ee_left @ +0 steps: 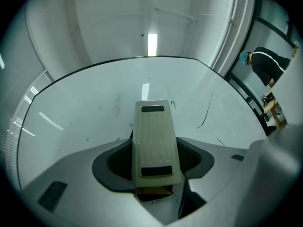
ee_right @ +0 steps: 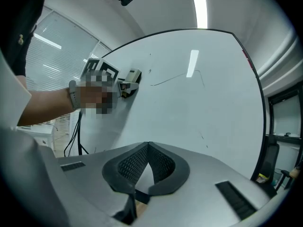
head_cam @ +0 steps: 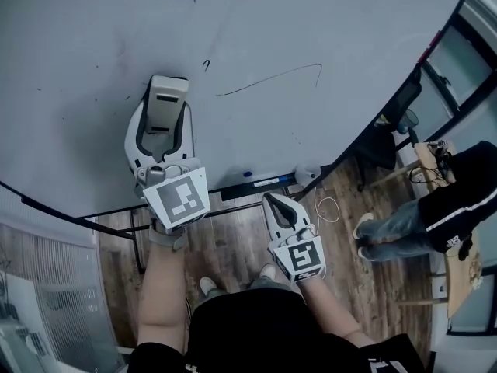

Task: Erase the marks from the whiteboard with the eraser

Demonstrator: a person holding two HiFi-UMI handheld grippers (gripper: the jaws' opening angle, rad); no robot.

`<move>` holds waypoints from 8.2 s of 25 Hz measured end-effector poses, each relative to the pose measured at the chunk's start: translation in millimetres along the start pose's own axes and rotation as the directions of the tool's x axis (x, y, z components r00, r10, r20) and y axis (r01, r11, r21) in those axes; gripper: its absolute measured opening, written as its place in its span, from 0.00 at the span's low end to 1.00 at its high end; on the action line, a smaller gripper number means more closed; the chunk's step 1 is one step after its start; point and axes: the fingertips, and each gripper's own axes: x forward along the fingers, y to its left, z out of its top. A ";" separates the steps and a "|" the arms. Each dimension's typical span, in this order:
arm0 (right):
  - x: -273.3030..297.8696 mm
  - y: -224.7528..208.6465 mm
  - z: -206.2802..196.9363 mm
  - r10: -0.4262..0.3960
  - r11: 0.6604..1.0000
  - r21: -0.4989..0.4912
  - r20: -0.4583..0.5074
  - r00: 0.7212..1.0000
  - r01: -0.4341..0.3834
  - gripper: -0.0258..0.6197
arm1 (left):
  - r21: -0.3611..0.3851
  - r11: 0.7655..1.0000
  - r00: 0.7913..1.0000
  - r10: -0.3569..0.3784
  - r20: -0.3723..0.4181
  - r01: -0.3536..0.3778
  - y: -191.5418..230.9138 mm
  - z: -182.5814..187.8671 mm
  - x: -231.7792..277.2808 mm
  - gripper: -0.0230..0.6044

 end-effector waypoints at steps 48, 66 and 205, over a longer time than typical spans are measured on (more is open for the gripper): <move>-61.7 -122.6 -29.9 -0.061 0.998 0.005 -0.009 0.998 0.061 0.08 | -0.163 0.986 0.998 -0.027 0.053 0.035 -147.3 51.9 34.1 0.46; -51.0 -91.1 -30.6 0.036 0.999 -0.020 -0.015 0.999 -0.036 0.08 | -0.240 0.970 0.995 0.013 -0.103 -0.038 -113.4 3.6 19.0 0.46; -15.4 -42.8 1.1 -0.121 0.991 0.055 0.031 0.992 0.120 0.08 | 0.198 0.966 0.973 -0.195 0.122 0.168 -87.2 81.6 43.8 0.46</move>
